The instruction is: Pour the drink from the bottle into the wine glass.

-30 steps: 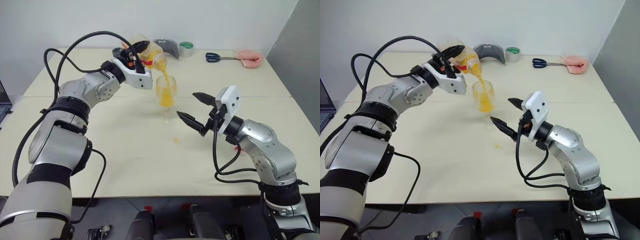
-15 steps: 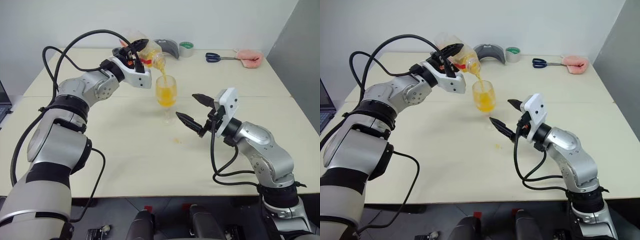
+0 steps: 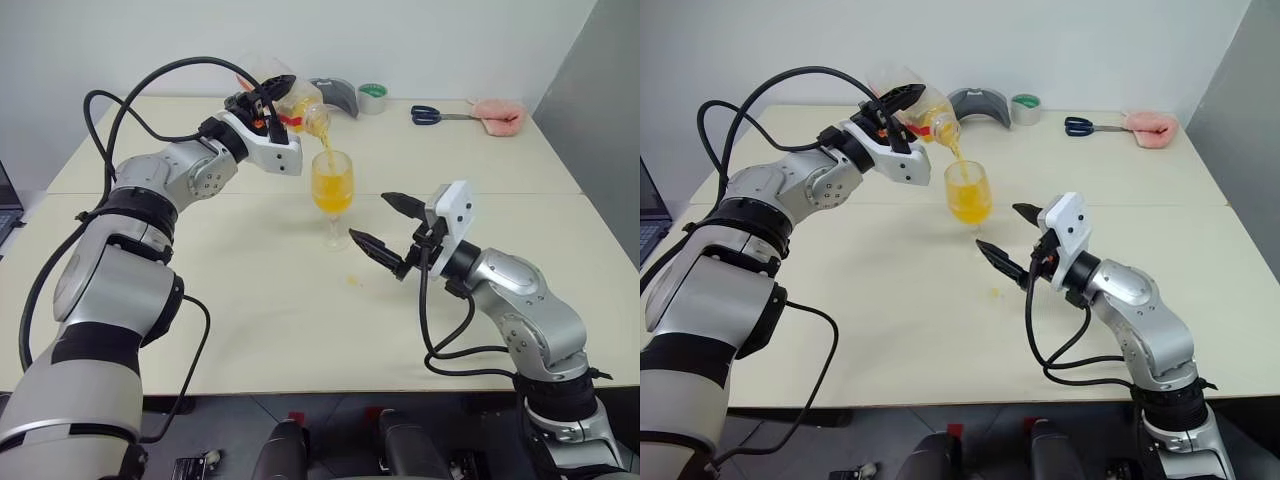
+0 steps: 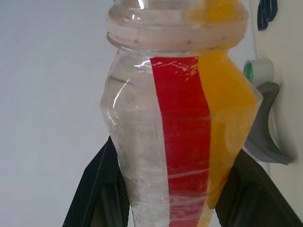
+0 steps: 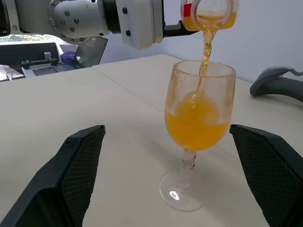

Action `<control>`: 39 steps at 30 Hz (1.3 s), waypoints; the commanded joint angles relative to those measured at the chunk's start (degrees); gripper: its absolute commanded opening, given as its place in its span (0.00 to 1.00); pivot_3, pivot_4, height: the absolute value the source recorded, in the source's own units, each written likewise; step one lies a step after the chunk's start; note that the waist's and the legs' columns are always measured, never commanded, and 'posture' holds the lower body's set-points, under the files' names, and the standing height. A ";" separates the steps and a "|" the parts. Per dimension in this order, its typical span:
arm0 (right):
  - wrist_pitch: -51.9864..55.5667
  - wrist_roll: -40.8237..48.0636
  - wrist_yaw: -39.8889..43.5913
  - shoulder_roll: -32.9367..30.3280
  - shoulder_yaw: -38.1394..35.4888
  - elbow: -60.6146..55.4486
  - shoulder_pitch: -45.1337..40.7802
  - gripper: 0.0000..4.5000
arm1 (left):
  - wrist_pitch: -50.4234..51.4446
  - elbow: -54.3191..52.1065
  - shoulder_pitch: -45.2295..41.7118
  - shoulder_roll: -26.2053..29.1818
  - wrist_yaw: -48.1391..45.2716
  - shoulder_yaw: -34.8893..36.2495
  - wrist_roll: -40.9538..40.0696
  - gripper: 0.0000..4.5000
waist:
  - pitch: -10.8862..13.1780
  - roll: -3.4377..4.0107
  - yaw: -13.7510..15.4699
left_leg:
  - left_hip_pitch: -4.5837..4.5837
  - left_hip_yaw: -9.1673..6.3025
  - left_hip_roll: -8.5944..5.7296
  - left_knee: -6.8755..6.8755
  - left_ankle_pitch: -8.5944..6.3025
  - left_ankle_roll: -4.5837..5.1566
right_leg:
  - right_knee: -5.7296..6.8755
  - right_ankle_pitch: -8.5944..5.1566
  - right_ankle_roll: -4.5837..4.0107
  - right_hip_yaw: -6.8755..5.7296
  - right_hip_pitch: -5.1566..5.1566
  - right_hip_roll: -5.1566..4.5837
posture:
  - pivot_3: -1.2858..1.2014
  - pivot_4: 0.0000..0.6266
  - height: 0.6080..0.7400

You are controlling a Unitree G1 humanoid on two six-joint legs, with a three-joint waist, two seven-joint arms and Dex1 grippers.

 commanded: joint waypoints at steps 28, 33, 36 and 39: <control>-1.23 0.19 -1.07 1.37 -0.07 -2.21 -1.05 1.00 | 0.67 -1.69 1.57 -3.10 -9.69 6.46 -11.68 0.40 | 0.00 0.00 -0.12 | 0.00 -0.01 0.00 0.02 0.00 0.00 | 0.02 0.00 0.00 0.00 0.00 0.00 | 0.52 0.24 1.00; -1.47 0.06 -0.48 1.37 0.38 -2.27 -1.30 1.00 | 1.88 -2.58 3.73 -5.30 -16.58 10.97 -18.54 0.40 | 0.00 0.00 -0.13 | -0.01 -0.01 -0.01 0.05 0.00 -0.01 | 0.02 0.00 0.00 0.00 0.00 -0.01 | 0.52 0.24 1.00; -1.72 -0.14 -0.10 1.21 0.85 -2.69 -1.02 1.00 | 5.01 -3.70 5.50 -7.32 -23.10 16.55 -26.39 0.40 | 0.00 0.00 -0.24 | 0.00 -0.02 0.01 0.05 0.00 -0.01 | 0.03 0.00 0.00 0.00 0.00 0.00 | 0.52 0.24 1.00; -1.60 0.16 0.13 1.15 1.11 -3.33 -0.82 1.00 | 11.05 -6.84 8.01 -8.71 -30.44 23.14 -35.46 0.40 | 0.00 0.00 -0.38 | 0.01 -0.01 0.01 0.06 0.01 -0.01 | 0.05 0.00 -0.01 0.01 0.00 0.00 | 0.52 0.24 1.00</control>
